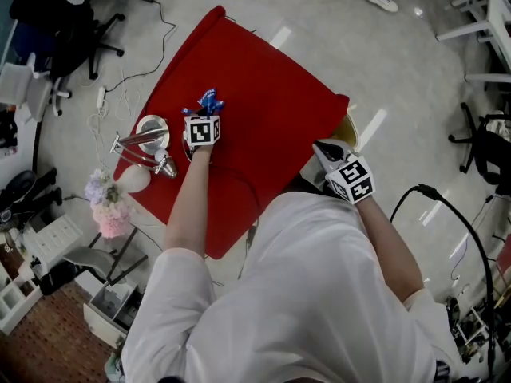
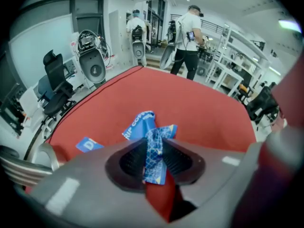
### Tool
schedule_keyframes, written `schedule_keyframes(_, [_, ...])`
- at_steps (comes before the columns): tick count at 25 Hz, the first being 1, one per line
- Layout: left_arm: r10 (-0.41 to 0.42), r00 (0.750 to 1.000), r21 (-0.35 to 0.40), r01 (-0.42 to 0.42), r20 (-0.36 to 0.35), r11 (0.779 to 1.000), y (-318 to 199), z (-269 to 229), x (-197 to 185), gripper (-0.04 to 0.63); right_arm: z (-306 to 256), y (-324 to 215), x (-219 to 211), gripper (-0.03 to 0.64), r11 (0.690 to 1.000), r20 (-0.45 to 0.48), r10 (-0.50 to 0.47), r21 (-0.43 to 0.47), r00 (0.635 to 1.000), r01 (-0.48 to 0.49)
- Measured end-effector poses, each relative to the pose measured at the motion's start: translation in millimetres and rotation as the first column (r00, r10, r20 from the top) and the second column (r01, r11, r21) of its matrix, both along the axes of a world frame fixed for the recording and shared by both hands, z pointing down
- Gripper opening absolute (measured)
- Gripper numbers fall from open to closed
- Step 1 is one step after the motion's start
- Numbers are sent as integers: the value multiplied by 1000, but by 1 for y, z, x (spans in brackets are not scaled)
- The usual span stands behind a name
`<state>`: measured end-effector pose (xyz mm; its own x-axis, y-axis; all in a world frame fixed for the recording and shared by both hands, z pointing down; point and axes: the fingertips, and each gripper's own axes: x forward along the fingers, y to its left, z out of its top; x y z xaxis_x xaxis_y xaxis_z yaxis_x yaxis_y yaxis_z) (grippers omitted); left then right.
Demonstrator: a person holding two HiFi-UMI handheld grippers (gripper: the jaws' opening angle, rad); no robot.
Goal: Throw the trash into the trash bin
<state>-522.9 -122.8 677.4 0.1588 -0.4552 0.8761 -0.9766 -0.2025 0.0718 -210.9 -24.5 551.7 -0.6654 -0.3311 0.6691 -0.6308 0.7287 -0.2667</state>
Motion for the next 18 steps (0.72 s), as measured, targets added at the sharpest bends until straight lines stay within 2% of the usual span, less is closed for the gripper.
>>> schedule_keyframes(5, [31,999,16,-31,-19,999,8,-9,20,60,-2,1,9,0,1000,6,22,13,1000,-22])
schedule_keyframes(11, [87,996,43,-86,-37,995,16,-16,58,54,-3,11,29,0,998,16,54,24,998,-55])
schedule_keyframes(18, [178,983,86,-173,-51,981,26,-39,129,52,-3,32,68,0,992,31,121,23,992,-122])
